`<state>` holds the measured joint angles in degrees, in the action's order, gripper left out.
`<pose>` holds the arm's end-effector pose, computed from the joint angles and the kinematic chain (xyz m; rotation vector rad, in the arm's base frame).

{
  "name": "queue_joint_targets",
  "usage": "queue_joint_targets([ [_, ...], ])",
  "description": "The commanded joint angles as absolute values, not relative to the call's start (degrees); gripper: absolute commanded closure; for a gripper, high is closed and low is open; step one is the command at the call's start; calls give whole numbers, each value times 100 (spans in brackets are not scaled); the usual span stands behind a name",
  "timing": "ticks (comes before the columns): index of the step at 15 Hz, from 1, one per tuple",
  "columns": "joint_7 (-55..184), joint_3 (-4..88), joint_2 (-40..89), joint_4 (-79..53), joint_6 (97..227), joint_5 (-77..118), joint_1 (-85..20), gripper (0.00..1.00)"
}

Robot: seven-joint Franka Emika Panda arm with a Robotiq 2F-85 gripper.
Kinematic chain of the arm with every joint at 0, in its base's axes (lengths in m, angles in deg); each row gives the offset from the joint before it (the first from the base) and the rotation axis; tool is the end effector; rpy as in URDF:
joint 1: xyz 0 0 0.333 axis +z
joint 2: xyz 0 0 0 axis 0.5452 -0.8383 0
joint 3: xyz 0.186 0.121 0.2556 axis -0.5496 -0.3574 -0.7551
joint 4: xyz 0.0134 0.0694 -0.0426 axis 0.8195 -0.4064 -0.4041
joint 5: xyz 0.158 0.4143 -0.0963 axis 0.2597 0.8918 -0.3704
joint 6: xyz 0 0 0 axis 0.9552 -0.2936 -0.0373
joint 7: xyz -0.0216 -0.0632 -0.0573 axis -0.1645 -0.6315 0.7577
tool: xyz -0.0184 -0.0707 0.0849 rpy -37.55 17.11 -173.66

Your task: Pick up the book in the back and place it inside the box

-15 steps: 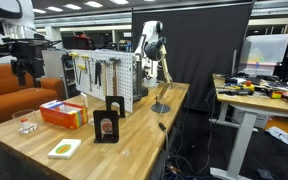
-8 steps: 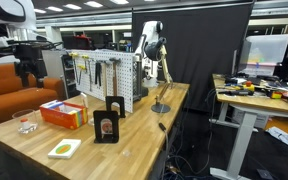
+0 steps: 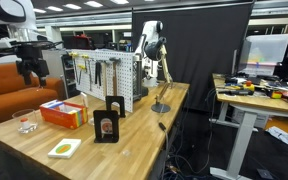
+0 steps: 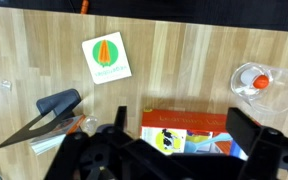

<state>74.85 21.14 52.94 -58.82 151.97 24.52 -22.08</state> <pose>0.4449 0.2348 0.3635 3.0667 0.3202 -0.0356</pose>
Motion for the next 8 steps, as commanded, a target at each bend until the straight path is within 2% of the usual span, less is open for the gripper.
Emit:
queue_joint_targets([
  [1, 7608, 2046, 4865, -5413, 15600, 2039, -2136, 0],
  [8, 7211, 2098, 3411, -4044, 16039, 1142, -1866, 0],
])
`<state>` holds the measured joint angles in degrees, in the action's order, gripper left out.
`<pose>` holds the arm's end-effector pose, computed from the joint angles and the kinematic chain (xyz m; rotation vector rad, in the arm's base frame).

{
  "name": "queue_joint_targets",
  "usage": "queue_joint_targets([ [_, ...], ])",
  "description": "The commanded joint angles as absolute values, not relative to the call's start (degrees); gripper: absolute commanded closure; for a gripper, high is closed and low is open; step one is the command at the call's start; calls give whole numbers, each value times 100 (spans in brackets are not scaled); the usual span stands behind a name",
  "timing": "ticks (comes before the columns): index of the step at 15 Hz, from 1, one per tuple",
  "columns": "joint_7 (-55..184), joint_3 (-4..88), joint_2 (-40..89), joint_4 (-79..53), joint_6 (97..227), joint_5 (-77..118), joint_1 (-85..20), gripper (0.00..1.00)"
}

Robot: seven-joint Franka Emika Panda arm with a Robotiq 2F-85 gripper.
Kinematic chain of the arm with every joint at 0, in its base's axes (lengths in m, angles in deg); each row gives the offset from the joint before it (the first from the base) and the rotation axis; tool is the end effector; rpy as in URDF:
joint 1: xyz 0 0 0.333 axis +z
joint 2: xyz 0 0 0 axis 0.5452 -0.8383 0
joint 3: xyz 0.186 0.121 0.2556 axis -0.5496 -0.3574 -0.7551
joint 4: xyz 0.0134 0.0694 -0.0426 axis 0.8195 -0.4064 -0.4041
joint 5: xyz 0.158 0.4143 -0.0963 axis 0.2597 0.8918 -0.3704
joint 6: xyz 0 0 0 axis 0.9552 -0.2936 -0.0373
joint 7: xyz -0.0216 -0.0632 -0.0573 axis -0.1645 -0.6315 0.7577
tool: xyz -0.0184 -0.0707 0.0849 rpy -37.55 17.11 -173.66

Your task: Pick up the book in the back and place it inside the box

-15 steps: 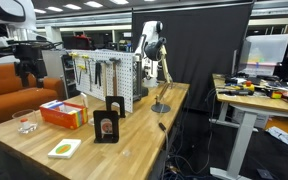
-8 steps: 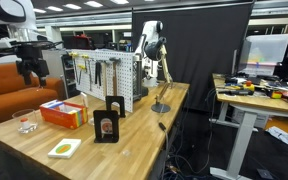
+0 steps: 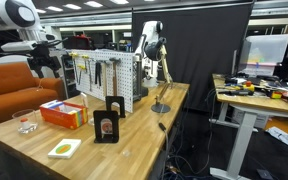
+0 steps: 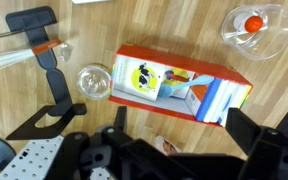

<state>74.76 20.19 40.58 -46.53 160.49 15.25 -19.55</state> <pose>0.5081 0.3057 0.3712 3.0225 0.5815 0.2268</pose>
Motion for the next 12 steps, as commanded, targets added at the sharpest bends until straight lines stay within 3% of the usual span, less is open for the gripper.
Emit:
queue_joint_targets([
  [1, 7097, 2140, 3179, -3817, 15988, 958, -1828, 0],
  [6, 6373, 2387, 2076, -2688, 15717, 653, -1694, 0],
  [7, 6541, 2402, 2355, -3097, 16002, 803, -1691, 0],
  [12, 6399, 2452, 2056, -2743, 15907, 805, -1637, 0],
])
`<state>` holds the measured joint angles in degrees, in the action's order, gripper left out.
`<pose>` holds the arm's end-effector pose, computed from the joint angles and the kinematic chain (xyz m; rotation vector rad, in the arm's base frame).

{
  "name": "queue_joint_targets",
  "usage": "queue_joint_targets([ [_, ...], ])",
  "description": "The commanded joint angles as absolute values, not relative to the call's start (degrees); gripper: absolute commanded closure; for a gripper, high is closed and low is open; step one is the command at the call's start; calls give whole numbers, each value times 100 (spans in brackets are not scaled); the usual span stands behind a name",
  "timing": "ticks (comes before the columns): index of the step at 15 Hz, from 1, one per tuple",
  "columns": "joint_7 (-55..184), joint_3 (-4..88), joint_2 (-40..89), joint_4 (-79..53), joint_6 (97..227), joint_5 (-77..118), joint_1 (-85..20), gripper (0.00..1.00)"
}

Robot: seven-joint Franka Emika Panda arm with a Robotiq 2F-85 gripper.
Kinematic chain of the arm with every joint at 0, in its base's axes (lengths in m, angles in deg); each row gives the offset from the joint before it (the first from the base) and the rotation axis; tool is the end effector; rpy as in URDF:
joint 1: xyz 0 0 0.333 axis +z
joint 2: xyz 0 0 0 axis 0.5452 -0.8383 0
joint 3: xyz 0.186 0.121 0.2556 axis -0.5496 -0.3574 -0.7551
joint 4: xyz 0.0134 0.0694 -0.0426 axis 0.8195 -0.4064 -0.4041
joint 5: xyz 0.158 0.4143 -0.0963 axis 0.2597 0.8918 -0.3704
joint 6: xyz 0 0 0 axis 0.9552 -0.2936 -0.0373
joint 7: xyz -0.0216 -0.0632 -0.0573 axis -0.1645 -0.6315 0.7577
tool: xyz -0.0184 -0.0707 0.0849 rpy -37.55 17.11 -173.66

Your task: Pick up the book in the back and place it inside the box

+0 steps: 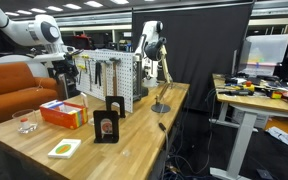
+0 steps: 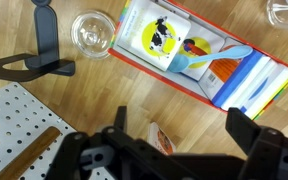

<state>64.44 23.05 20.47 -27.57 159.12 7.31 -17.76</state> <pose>0.6093 0.3364 0.3167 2.8995 0.9109 0.1848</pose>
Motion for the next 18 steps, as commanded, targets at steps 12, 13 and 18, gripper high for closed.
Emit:
queue_joint_targets([
  [12, 5062, 2549, 584, -754, 15863, 825, -1661, 0],
  [13, 4694, 2520, 270, -344, 15773, 850, -1663, 0],
  [18, 3381, 2370, -991, 1233, 15358, 965, -1570, 0],
])
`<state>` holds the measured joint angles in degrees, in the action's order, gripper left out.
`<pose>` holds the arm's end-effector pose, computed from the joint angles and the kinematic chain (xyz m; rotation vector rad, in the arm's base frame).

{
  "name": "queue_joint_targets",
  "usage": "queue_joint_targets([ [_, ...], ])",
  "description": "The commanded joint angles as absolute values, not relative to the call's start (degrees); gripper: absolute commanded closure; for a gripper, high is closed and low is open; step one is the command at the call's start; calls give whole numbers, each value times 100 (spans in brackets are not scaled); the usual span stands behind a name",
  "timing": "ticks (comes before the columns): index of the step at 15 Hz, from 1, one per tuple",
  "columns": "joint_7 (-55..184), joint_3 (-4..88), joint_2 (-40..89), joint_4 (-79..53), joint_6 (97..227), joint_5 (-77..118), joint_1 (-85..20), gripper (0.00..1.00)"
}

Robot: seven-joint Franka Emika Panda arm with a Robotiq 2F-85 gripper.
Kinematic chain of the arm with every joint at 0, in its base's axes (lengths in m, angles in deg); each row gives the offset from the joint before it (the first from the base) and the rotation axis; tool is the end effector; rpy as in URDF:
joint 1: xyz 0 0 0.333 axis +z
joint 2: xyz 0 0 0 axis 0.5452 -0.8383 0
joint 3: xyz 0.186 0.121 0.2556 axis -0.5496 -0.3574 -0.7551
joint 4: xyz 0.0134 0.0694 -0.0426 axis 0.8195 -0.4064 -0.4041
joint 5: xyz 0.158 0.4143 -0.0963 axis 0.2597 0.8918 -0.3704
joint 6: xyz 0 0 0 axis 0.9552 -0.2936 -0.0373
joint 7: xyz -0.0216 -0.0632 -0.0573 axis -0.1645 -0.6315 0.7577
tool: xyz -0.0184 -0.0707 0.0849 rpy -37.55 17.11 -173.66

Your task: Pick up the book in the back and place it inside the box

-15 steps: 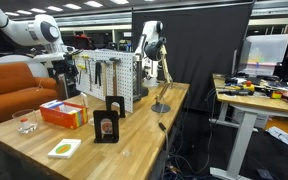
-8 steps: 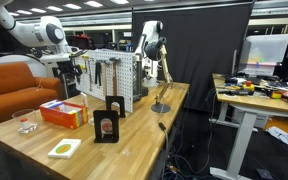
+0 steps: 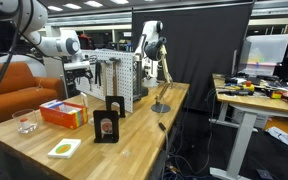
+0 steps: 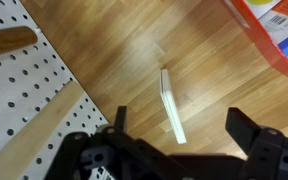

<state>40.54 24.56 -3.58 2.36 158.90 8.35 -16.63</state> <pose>0.7401 0.3670 0.2683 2.7570 1.3915 0.3027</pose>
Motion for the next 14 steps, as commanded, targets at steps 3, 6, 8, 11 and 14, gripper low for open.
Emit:
queue_joint_targets([
  [3, 2908, 2307, -1525, 1982, 15037, 1007, -1435, 0],
  [6, 2668, 2271, -1997, 2729, 14681, 922, -1315, 0],
  [8, 2537, 2286, -2268, 3148, 14436, 917, -1244, 0],
  [11, 2418, 2300, -2647, 3641, 14118, 922, -1156, 0],
  [14, 2394, 2316, -3002, 4064, 13898, 928, -1102, 0],
])
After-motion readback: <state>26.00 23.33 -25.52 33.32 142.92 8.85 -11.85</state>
